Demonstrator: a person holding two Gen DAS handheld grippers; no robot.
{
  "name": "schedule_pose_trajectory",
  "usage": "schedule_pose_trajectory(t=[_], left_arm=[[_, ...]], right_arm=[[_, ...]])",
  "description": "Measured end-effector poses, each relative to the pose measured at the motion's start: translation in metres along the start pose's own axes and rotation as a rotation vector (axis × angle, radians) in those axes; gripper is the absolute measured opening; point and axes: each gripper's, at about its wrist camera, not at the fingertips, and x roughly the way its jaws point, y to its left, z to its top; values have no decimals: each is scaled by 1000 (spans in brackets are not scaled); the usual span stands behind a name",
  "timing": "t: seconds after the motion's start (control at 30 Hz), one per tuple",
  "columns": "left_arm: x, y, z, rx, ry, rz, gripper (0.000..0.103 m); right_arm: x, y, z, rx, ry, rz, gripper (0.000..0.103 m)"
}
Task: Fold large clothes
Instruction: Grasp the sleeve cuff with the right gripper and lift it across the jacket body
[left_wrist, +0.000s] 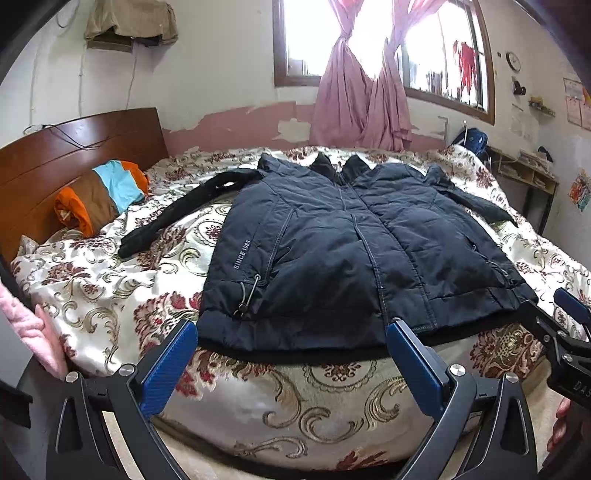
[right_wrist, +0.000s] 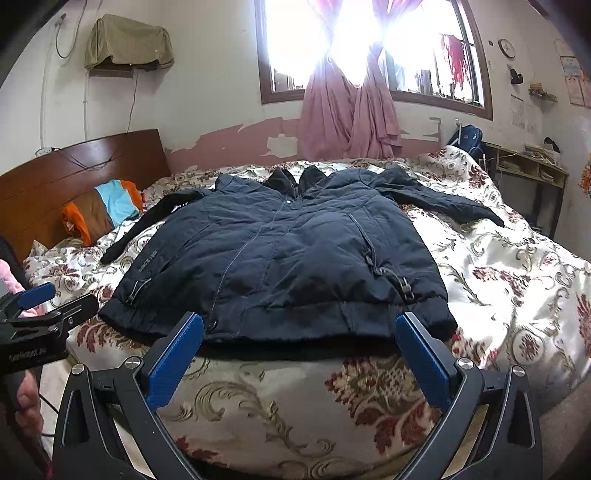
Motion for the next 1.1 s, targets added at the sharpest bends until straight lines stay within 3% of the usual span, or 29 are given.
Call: schedule_pose_trajectory(t=[0.17, 0.33, 0.5, 0.63, 0.8, 1.1], left_arm=[[45, -7, 42, 35, 29, -29, 103], [91, -15, 99, -43, 49, -103, 103], [124, -42, 154, -109, 15, -85, 103], [159, -91, 193, -54, 2, -112, 103], [228, -173, 234, 42, 60, -184, 103], [318, -277, 256, 121, 100, -204, 103]], right_arm=[[35, -46, 32, 63, -2, 15, 102], [86, -130, 80, 234, 20, 30, 102], [149, -213, 118, 338, 7, -10, 102], [223, -277, 151, 390, 83, -44, 102], [325, -362, 175, 566, 168, -127, 102], [427, -450, 179, 827, 168, -204, 101]])
